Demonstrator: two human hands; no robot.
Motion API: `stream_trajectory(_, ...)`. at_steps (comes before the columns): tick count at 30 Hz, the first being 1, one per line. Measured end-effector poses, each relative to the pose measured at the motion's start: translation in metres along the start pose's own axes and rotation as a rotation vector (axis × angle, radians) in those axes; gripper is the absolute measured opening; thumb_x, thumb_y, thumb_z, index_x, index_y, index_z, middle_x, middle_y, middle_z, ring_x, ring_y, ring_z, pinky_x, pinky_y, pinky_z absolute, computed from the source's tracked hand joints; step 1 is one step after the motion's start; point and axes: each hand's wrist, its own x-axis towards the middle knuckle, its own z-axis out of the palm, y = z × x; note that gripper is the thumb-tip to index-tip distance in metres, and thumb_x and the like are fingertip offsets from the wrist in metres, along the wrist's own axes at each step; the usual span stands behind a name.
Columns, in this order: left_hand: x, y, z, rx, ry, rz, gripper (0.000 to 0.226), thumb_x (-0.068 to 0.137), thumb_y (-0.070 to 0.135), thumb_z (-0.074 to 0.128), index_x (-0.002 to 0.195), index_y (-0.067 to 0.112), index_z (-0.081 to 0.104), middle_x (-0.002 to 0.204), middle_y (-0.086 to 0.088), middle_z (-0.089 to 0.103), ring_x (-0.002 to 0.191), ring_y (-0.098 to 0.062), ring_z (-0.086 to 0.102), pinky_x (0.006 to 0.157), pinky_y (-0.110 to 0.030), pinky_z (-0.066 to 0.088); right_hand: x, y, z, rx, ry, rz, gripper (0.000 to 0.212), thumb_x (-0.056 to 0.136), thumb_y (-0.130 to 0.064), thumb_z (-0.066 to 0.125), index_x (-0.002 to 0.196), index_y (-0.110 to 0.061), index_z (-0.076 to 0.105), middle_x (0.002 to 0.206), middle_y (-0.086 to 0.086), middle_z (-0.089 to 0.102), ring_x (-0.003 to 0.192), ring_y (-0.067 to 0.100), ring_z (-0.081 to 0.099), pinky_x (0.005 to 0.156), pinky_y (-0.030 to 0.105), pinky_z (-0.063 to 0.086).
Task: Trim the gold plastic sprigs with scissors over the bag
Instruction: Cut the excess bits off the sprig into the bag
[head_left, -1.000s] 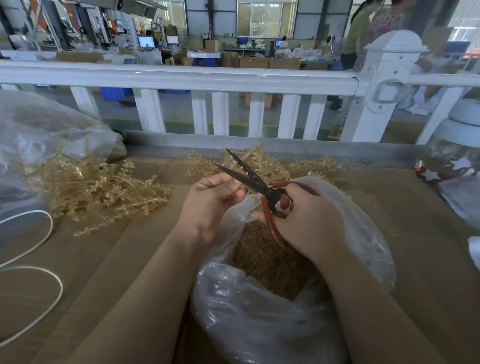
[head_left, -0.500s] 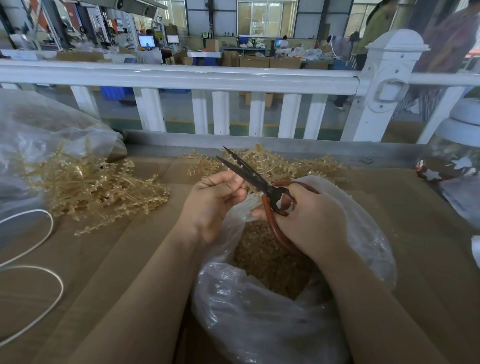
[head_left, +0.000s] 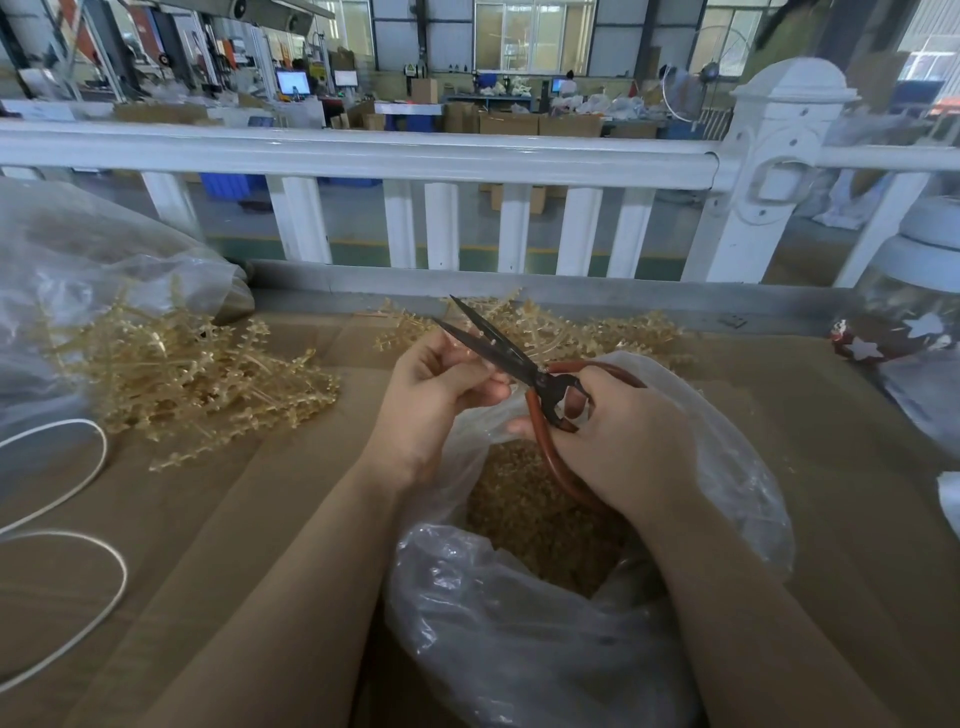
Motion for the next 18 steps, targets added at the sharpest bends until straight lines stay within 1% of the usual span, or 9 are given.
stream_trajectory(2,0.0006,-0.0001,-0.0007,0.058,0.033,0.045,0.012,0.093,-0.010,0.051,0.100,-0.009,0.060,0.078,-0.018,0.067,0.068,-0.025,0.065,0.073,-0.034,0.056,0.0002,0.0000,-0.0001,0.007,-0.006,0.006,0.058,0.075,-0.084,0.055,0.089,-0.028,0.064,0.074,-0.014,0.063,0.066,0.003,0.056,0.063,0.023,0.053)
stream_trajectory(4,0.0003,-0.0005,-0.0014,0.094,0.042,0.069,0.012,0.095,-0.007,0.050,0.101,-0.012,0.060,0.079,-0.020,0.067,0.068,-0.026,0.067,0.073,-0.035,0.057,0.0005,-0.0007,-0.0007,0.016,-0.020,0.006,0.064,0.073,-0.088,0.050,0.091,-0.028,0.065,0.076,-0.015,0.063,0.068,0.003,0.057,0.064,0.023,0.052)
stream_trajectory(7,0.0002,-0.0001,-0.0007,0.119,0.037,0.075,0.013,0.097,-0.005,0.051,0.097,-0.007,0.063,0.079,-0.018,0.067,0.068,-0.025,0.067,0.072,-0.032,0.057,0.0007,-0.0019,-0.0026,0.061,-0.023,0.000,0.085,0.062,-0.099,0.030,0.095,-0.029,0.067,0.079,-0.020,0.060,0.070,0.003,0.056,0.065,0.021,0.049)
stream_trajectory(9,0.0001,0.0001,-0.0003,0.131,0.034,0.073,0.016,0.096,-0.005,0.051,0.093,-0.001,0.066,0.078,-0.017,0.068,0.068,-0.025,0.068,0.071,-0.031,0.057,0.0003,-0.0021,-0.0030,0.073,-0.012,-0.004,0.091,0.061,-0.100,0.024,0.096,-0.029,0.068,0.079,-0.021,0.058,0.070,0.003,0.055,0.065,0.019,0.046)
stream_trajectory(12,-0.0005,-0.0006,-0.0003,0.158,0.033,0.077,0.016,0.097,-0.003,0.051,0.094,-0.001,0.066,0.079,-0.016,0.069,0.069,-0.024,0.068,0.071,-0.030,0.058,-0.0002,-0.0017,-0.0027,0.076,-0.016,-0.003,0.090,0.061,-0.100,0.026,0.096,-0.029,0.069,0.080,-0.020,0.063,0.069,0.003,0.055,0.063,0.017,0.044)
stream_trajectory(15,-0.0011,-0.0017,0.0006,0.182,0.050,0.082,0.015,0.098,-0.002,0.051,0.096,-0.002,0.065,0.079,-0.015,0.069,0.069,-0.023,0.068,0.071,-0.028,0.058,-0.0004,-0.0016,-0.0026,0.059,-0.024,-0.007,0.086,0.062,-0.098,0.031,0.094,-0.028,0.069,0.081,-0.017,0.066,0.069,0.003,0.057,0.066,0.019,0.049)
stream_trajectory(18,-0.0019,-0.0018,0.0008,0.186,0.060,0.087,0.014,0.098,-0.002,0.050,0.100,-0.006,0.064,0.079,-0.018,0.069,0.069,-0.022,0.068,0.071,-0.027,0.058,-0.0008,-0.0016,-0.0021,0.032,-0.008,-0.013,0.076,0.068,-0.092,0.040,0.094,-0.026,0.070,0.082,-0.014,0.068,0.070,0.005,0.058,0.066,0.019,0.050)
